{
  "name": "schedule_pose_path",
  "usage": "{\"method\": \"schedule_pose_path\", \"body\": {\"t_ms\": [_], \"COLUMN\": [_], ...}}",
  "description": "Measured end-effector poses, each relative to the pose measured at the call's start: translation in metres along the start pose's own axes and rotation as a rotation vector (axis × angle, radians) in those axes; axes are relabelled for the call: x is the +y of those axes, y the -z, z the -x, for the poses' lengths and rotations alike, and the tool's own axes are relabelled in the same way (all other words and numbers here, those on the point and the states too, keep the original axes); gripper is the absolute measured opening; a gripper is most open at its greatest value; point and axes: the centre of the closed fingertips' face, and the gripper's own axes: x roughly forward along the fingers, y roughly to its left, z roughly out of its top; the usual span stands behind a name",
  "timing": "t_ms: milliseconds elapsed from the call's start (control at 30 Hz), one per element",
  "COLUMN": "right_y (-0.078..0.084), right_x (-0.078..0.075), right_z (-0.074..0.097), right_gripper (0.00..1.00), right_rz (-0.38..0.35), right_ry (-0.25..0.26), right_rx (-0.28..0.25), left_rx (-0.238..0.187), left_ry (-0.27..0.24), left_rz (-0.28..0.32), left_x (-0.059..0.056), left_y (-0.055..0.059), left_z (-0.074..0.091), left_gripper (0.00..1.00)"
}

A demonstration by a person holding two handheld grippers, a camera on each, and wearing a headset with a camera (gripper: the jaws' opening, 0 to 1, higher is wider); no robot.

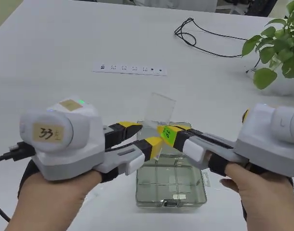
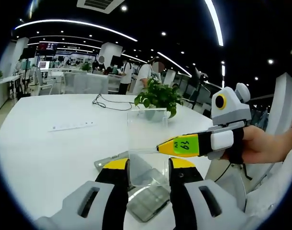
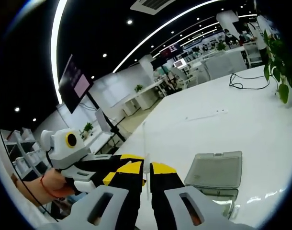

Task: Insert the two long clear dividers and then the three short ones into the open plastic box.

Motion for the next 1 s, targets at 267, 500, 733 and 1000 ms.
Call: {"method": "schedule_pose_path", "body": {"t_ms": [267, 500, 733, 1000], "right_y": [-0.001, -0.006, -0.011, -0.002], "right_x": [0.000, -0.003, -0.023, -0.037], "right_z": [0.000, 0.007, 0.019, 0.030], "right_gripper": [0.06, 0.06, 0.06, 0.06], "right_rz": [0.002, 0.005, 0.016, 0.036], "right_ry": [0.001, 0.010, 0.045, 0.087], "right_rx": [0.006, 0.008, 0.027, 0.082], "left_rx": [0.007, 0.012, 0.020, 0.027], "left_ry": [0.020, 0.035, 0.047, 0.055], "left_rz": [0.005, -0.018, -0.059, -0.112], "left_x": [-0.003, -0.003, 0.004, 0.014], "left_y": [0.004, 0.009, 0.017, 0.030], "left_z": [0.000, 0.004, 0.012, 0.026], "left_gripper": [0.32, 0.34, 0.38, 0.50]}}
